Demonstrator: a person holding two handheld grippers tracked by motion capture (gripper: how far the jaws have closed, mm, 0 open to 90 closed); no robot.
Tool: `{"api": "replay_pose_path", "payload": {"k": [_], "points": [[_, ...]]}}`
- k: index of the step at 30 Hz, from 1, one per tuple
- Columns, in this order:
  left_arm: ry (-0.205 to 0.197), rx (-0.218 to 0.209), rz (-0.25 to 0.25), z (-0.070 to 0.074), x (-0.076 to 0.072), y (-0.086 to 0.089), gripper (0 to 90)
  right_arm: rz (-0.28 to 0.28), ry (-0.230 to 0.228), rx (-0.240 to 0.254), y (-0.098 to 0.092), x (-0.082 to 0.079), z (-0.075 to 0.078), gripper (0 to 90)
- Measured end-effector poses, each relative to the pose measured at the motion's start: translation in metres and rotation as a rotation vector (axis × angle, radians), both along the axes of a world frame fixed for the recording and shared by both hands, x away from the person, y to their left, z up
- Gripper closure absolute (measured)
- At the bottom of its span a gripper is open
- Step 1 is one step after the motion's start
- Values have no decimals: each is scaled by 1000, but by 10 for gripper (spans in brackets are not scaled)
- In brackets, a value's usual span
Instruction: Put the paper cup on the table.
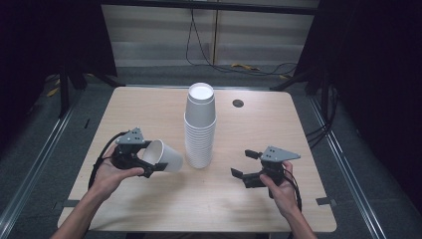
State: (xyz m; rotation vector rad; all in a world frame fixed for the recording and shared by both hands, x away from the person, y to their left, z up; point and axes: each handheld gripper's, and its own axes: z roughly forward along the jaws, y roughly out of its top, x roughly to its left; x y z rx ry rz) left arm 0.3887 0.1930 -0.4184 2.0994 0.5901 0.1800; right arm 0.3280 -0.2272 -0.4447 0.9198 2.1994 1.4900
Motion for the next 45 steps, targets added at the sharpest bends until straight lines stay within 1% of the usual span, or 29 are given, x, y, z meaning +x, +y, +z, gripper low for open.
{"api": "replay_pose_path", "payload": {"k": [1, 2, 3, 4, 5, 6, 7, 8, 9, 11, 15, 17, 19, 21, 22, 23, 25, 26, 28, 31, 32, 33, 35, 36, 37, 40, 42, 43, 45], "points": [[11, 5, 14, 0, 1, 2, 96, -6, -6, 3, -1, -2, 0, 134], [18, 13, 27, 0, 3, 4, 96, -12, -9, 16, -2, -3, 0, 133], [32, 14, 36, 0, 4, 6, 96, -17, -12, 22, -3, -3, 0, 133], [29, 22, 45, 0, 6, 7, 96, -20, -16, 17, -4, -4, -1, 134], [36, 23, 51, 0, 7, 7, 96, -24, -14, 14, -4, -4, -2, 134], [35, 34, 54, 0, 8, 7, 96, -43, -17, 8, -5, -5, -2, 133], [25, 49, 55, 1, 9, 8, 96, -60, -16, 8, -5, -5, -3, 133], [40, 36, 57, 0, 9, 7, 96, -65, -16, 4, -5, -5, -4, 133], [49, 34, 65, -1, 10, 7, 96, -63, -17, 1, -5, -4, -4, 133], [50, 56, 69, -4, 12, 7, 96, -70, -17, 0, -6, -5, -5, 133], [58, 95, 87, -7, 18, 8, 96, -58, -21, 10, -7, -4, -4, 133], [63, 102, 84, -6, 21, 10, 96, -55, -19, -1, -7, -5, -3, 133], [53, 132, 84, -6, 25, 10, 97, -55, -16, 2, -6, -4, -4, 133], [54, 158, 83, -5, 29, 8, 97, -53, -12, 2, -6, -3, -4, 133], [61, 171, 81, -5, 30, 7, 98, -51, -10, 3, -6, -3, -5, 134], [57, 189, 79, -5, 32, 6, 98, -49, -7, 6, -5, -3, -5, 134], [69, 194, 81, -4, 35, 5, 97, -41, -8, 3, -5, -3, -5, 134], [65, 199, 86, -4, 38, 6, 97, -39, -8, 5, -5, -3, -5, 134], [73, 207, 108, -5, 44, 7, 97, -40, -6, 5, -5, -2, -5, 134], [81, 233, 138, -8, 52, 9, 96, -40, -3, -1, -5, -2, -6, 136], [91, 232, 148, -9, 54, 8, 95, -40, 0, -2, -5, -2, -7, 136], [86, 247, 153, -9, 55, 8, 95, -38, 1, -4, -5, -2, -7, 136], [85, 273, 155, -10, 57, 6, 93, -33, 5, 0, -5, -1, -8, 136], [90, 277, 158, -10, 58, 3, 93, -34, 7, 0, -5, -1, -9, 136], [80, 299, 150, -10, 59, 2, 93, -35, 9, 2, -5, 0, -9, 136], [77, 320, 156, -9, 60, -1, 91, -38, 10, 3, -6, 0, -9, 136], [78, 346, 152, -11, 62, -4, 90, -36, 7, 0, -6, 0, -8, 136], [79, 343, 162, -12, 62, -5, 88, -34, 7, 2, -7, 0, -8, 136], [73, 374, 151, -15, 62, -9, 87, -35, 7, 4, -7, 1, -8, 136]]}}
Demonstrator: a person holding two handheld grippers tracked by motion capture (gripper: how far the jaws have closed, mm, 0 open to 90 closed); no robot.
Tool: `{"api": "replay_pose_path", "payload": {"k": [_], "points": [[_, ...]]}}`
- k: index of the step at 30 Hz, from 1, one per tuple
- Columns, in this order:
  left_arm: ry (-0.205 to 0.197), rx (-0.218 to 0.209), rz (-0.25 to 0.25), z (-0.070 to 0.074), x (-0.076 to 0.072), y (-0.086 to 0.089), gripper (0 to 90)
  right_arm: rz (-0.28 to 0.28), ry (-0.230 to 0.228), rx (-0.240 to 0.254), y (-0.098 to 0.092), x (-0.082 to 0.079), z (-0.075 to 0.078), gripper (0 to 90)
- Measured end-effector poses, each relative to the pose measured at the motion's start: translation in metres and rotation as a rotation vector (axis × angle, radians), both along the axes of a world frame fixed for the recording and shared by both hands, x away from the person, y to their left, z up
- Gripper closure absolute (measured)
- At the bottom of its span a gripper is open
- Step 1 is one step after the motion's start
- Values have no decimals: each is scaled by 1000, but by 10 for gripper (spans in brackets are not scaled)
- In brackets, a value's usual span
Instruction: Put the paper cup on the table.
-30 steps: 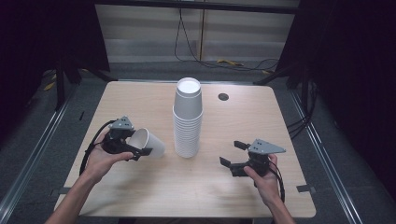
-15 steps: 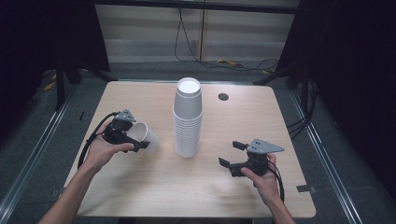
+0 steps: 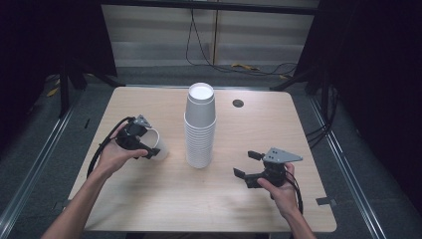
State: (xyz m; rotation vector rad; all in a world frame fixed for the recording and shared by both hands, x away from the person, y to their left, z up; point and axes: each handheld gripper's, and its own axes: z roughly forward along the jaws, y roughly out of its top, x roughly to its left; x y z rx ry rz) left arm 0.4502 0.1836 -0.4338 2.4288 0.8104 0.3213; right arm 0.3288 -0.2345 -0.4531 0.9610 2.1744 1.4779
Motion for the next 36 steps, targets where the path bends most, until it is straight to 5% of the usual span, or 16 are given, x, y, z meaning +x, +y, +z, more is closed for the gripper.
{"api": "replay_pose_path", "payload": {"k": [5, 19, 36], "points": [[-6, -2, -1, -1, 2, -4, 72, 2, 3, -2, 0, 0, 0, 136], [-42, -92, 26, -14, 10, -6, 54, 6, 14, 15, 0, 2, -2, 136], [-44, -90, 18, -31, 6, -13, 132, -3, 17, 13, 0, 2, -2, 135]]}}
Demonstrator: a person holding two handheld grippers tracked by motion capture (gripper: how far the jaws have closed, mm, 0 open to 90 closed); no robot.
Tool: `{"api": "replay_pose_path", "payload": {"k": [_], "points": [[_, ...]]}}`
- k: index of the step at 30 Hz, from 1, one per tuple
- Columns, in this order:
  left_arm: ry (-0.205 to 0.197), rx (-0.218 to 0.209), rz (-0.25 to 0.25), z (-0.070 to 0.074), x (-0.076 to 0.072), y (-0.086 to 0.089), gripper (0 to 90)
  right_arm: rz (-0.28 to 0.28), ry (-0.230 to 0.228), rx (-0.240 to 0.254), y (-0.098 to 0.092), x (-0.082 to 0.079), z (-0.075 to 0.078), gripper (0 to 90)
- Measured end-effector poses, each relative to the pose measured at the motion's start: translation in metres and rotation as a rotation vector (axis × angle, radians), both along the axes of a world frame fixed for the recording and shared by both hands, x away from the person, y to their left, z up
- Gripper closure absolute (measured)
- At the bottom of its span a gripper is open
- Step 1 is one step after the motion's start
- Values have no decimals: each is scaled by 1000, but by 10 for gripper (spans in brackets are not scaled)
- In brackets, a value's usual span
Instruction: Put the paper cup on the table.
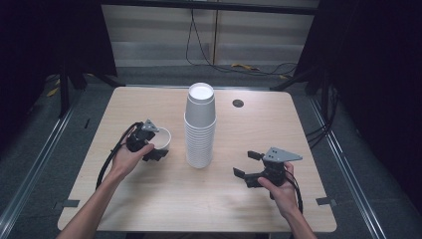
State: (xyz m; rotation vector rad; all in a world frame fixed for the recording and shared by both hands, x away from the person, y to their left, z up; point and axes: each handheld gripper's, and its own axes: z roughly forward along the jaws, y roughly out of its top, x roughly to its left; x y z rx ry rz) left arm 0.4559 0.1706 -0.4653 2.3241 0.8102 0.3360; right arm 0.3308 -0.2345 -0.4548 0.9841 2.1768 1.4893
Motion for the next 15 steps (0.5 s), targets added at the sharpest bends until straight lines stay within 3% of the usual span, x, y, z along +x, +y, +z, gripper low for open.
{"api": "replay_pose_path", "payload": {"k": [3, 7, 15], "points": [[3, -9, -5, -2, -1, 2, 134, -2, -1, -5, 0, 0, -1, 135], [10, -61, -15, -9, -2, 9, 152, 1, 3, -1, 0, 0, -1, 135], [9, -93, -10, -19, -7, 19, 155, 6, 2, -4, 1, 0, -1, 135]]}}
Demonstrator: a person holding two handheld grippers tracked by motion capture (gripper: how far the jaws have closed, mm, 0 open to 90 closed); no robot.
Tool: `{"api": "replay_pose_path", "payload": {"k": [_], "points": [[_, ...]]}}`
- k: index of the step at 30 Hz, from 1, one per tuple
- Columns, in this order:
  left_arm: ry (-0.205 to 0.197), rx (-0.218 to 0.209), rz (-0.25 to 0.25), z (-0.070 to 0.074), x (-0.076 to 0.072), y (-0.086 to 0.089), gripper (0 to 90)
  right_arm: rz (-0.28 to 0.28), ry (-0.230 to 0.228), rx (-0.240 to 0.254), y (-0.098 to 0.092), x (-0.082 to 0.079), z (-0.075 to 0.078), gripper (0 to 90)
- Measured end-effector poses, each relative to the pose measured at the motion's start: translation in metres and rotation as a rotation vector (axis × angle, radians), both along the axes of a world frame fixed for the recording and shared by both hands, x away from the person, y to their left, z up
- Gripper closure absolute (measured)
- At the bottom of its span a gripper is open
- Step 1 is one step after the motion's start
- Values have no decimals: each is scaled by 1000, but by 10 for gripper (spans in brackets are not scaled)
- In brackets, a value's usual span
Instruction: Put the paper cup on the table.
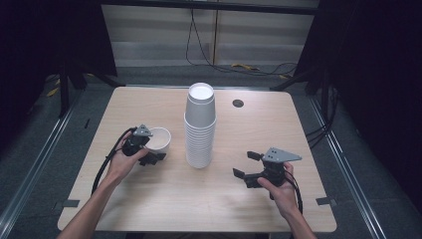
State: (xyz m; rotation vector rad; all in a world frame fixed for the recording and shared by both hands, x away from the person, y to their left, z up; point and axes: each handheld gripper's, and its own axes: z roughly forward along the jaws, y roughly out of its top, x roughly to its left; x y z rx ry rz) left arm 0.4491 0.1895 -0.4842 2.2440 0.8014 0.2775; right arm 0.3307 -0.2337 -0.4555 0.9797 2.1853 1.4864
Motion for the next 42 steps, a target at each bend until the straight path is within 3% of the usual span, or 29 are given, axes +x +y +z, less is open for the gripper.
{"api": "replay_pose_path", "payload": {"k": [5, 8, 10, 12, 20, 22, 30, 32, 34, 42], "points": [[3, 18, -2, 1, -6, 3, 155, -5, -1, -10, 1, -1, 0, 135], [3, 5, 24, -3, -8, 9, 155, -7, -2, -8, 1, -1, 0, 135], [16, -34, 43, -7, -9, 13, 155, -10, -4, -6, 1, -2, 1, 135], [28, -34, 38, -8, -11, 16, 155, -11, -3, -5, 0, -2, 1, 135], [6, -35, 52, -8, -21, 22, 157, -10, -1, -4, 0, -2, 1, 136], [8, -54, 52, -9, -24, 24, 157, -12, -1, -5, 0, -2, 1, 136], [-31, -83, 82, -7, -37, 33, 158, -12, 0, -2, 0, -2, 1, 136], [-49, -89, 109, -7, -41, 34, 158, -12, -1, -1, -1, -2, 1, 136], [-54, -81, 105, -6, -44, 36, 158, -13, 0, -4, 0, -2, 1, 136], [-93, -127, 90, 0, -66, 33, 158, -14, -5, -7, -1, -3, 2, 136]]}}
